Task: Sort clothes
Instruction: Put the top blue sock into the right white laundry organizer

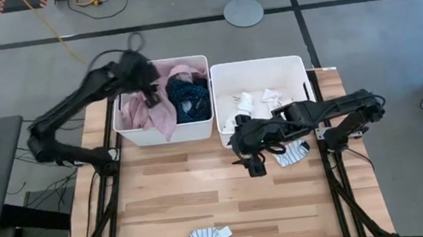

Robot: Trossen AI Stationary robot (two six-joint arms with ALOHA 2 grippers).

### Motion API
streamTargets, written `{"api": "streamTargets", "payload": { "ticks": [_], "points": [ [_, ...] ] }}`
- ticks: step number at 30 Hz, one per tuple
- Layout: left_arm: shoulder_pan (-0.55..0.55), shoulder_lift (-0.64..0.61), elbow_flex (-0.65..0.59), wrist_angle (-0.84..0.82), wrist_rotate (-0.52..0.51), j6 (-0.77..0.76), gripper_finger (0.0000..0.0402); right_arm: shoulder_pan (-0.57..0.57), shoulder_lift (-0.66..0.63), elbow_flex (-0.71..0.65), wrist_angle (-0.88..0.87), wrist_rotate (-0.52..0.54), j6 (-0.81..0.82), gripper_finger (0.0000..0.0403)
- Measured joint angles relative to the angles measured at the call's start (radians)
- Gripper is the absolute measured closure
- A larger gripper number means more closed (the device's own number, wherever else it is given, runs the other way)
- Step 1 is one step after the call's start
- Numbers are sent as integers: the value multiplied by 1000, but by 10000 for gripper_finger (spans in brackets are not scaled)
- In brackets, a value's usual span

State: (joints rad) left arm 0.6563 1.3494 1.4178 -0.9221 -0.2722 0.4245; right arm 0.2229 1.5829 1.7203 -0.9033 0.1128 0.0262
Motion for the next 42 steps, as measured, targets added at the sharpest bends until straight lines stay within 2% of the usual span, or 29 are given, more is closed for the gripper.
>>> {"api": "streamTargets", "payload": {
  "ticks": [7, 13, 16, 21, 28, 36, 42],
  "points": [
    [-30, -262, 0, -8, 142, -29, 223, -1, 0, 0, -160, 7, 107, 98],
    [-79, -439, 0, -29, 373, -84, 217, 4, 0, 0, -366, 47, 253, 98],
    [-120, -491, 1, -68, 426, -122, 217, 19, 0, -3, -457, 94, 329, 98],
    [-205, -526, -16, -160, 451, -163, 217, 65, -2, -65, -523, 117, 444, 97],
    [-309, -583, -190, -154, 450, -214, 217, 148, -2, -247, -541, 126, 622, 97],
    [-416, -645, -369, 13, 490, -253, 217, 262, -4, -463, -456, 126, 847, 97],
    [-522, -659, -410, 128, 513, -257, 217, 327, -34, -612, -375, 122, 1011, 97]
  ]
}}
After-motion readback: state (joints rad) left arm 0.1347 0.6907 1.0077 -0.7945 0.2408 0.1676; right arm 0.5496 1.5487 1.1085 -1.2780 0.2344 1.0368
